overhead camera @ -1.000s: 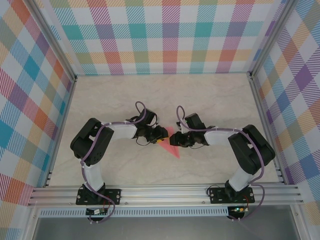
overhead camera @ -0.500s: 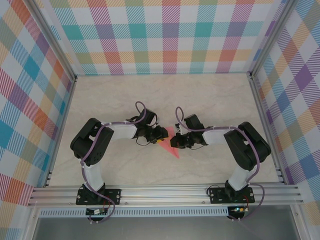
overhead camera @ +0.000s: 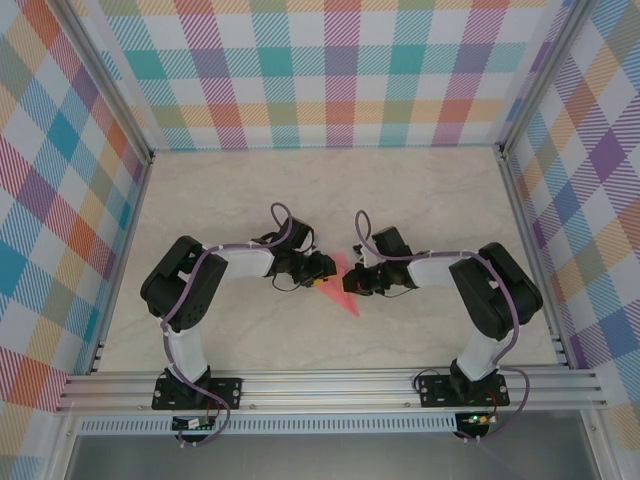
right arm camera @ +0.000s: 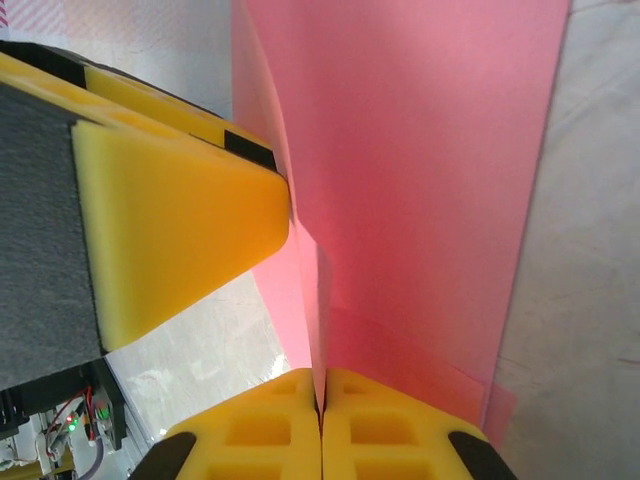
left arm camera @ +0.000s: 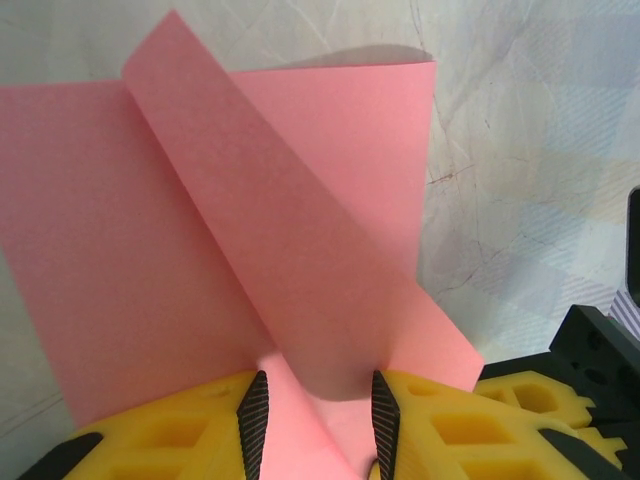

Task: Fold a paper plane with a square sheet of paper (fold left side to right side)
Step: Fourth fold the wing at the center of the table.

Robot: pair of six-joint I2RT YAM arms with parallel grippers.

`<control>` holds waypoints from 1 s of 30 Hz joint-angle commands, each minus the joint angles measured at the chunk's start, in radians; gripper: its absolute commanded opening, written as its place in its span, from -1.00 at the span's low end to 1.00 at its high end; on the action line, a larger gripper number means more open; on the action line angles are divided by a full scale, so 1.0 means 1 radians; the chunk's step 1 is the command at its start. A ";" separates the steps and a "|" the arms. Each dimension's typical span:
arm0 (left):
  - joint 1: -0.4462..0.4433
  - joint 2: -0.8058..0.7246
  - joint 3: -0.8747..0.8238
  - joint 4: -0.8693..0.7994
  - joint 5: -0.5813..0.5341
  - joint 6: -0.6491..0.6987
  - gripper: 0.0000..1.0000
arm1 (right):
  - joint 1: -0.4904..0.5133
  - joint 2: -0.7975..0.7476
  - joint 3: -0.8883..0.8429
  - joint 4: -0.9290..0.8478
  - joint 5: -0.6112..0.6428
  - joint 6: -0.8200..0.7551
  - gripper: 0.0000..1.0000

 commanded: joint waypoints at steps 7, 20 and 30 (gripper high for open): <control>-0.014 -0.009 0.002 -0.052 -0.026 0.023 -0.28 | -0.052 0.036 -0.003 0.020 -0.078 -0.027 -0.86; -0.015 -0.003 0.012 -0.062 -0.022 0.028 -0.29 | -0.065 0.057 0.005 -0.030 -0.060 -0.058 -0.84; -0.024 -0.014 0.020 -0.053 0.008 0.026 -0.42 | -0.066 0.069 0.008 -0.026 -0.064 -0.057 -0.83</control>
